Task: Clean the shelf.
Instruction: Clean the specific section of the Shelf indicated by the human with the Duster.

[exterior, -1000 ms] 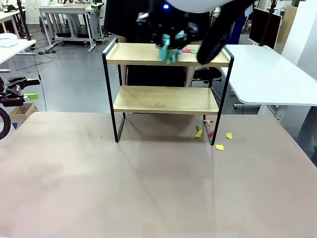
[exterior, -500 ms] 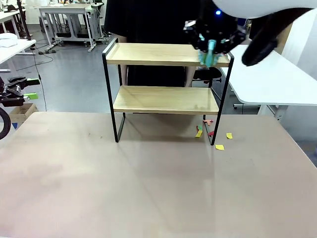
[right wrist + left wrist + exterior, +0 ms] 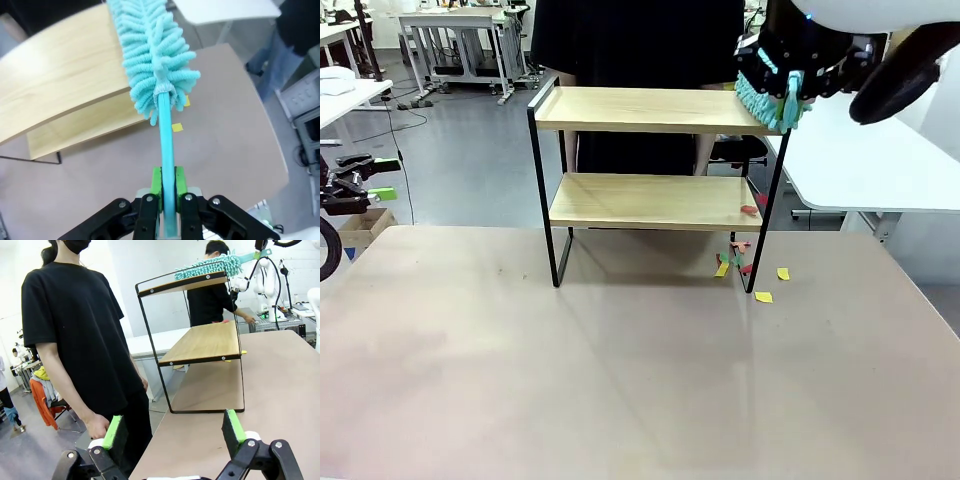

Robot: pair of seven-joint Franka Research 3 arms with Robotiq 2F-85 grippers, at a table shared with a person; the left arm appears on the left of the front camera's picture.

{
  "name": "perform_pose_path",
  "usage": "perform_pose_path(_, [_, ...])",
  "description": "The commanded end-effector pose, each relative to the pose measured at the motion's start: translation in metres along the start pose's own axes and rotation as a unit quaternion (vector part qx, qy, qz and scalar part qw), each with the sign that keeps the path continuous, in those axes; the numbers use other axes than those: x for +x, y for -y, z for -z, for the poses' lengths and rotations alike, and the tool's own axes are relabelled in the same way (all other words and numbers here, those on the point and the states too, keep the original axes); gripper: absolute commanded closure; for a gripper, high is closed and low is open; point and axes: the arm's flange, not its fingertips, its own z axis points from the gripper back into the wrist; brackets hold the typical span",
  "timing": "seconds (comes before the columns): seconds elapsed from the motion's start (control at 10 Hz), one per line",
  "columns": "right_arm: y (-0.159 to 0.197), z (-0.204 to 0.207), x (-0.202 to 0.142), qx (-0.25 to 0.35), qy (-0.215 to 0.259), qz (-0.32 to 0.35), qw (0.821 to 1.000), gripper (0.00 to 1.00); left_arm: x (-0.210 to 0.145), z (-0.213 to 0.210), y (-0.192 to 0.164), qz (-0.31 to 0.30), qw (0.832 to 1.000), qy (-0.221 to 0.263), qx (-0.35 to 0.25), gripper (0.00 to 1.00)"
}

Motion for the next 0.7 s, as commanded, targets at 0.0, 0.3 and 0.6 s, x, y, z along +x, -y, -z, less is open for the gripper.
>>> perform_pose_path(0.0, [0.011, -0.007, 0.0, -0.004, 0.032, -0.001, 0.999, 0.87, 0.004, 0.001, 0.002, 0.002, 1.0, 0.001, 0.001, 0.0])
perform_pose_path(0.3, [0.015, -0.022, 0.0, 0.009, 0.054, 0.018, 0.998, 0.87, 0.004, 0.001, 0.002, 0.002, 1.0, 0.001, 0.001, 0.0])
perform_pose_path(0.6, [0.006, -0.023, -0.005, 0.011, 0.025, 0.004, 1.0, 0.87, 0.004, 0.001, 0.002, 0.002, 1.0, 0.001, 0.001, 0.0])
